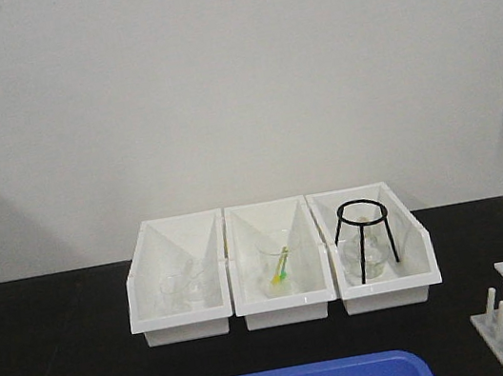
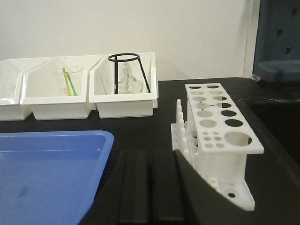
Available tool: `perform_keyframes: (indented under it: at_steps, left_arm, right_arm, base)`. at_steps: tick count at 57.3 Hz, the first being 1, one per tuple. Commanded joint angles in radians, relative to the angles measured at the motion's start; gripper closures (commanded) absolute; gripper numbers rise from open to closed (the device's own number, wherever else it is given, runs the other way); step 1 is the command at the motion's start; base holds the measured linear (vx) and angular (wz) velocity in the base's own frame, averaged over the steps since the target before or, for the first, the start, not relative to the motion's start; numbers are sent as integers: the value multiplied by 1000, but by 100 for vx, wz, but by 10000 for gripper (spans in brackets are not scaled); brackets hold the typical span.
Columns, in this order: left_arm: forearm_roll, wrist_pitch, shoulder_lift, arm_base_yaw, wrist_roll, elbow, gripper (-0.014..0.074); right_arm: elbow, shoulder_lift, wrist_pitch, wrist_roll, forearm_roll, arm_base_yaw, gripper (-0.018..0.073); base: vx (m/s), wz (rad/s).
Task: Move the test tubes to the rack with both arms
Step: 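Reach the left gripper down to the glass tube in the beaker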
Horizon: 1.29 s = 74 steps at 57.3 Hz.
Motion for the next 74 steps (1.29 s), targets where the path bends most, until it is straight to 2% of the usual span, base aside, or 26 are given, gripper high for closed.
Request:
perform_keyframes:
  at_steps: [1, 46, 52, 58, 63, 74]
  left_arm:
    - [-2, -86, -20, -6, -8, 27, 615]
    - [-1, -95, -20, -6, 5, 27, 615]
    - [-2, -144, -20, -6, 13, 27, 615]
    - [-38, -232, -20, -6, -29, 26, 615]
    - [-37, -300, -20, -6, -45, 26, 615]
    - [-36, -365, -20, -6, -45, 21, 615]
  right_arm:
    - [11, -10, -82, -11, -12, -6, 566]
    - [11, -10, -82, -11, -12, -6, 566]
    - [11, -10, -84, -11, -12, -6, 566]
    - [11, -10, -84, -11, -12, -6, 566]
    - [11, -10, -84, -11, -12, -6, 566]
    - [10, -10, -128, -12, -16, -6, 566]
  base:
    - [16, 5]
    - [3, 3]
    - [0, 0]
    - [0, 0]
    - [0, 0]
    - [0, 0]
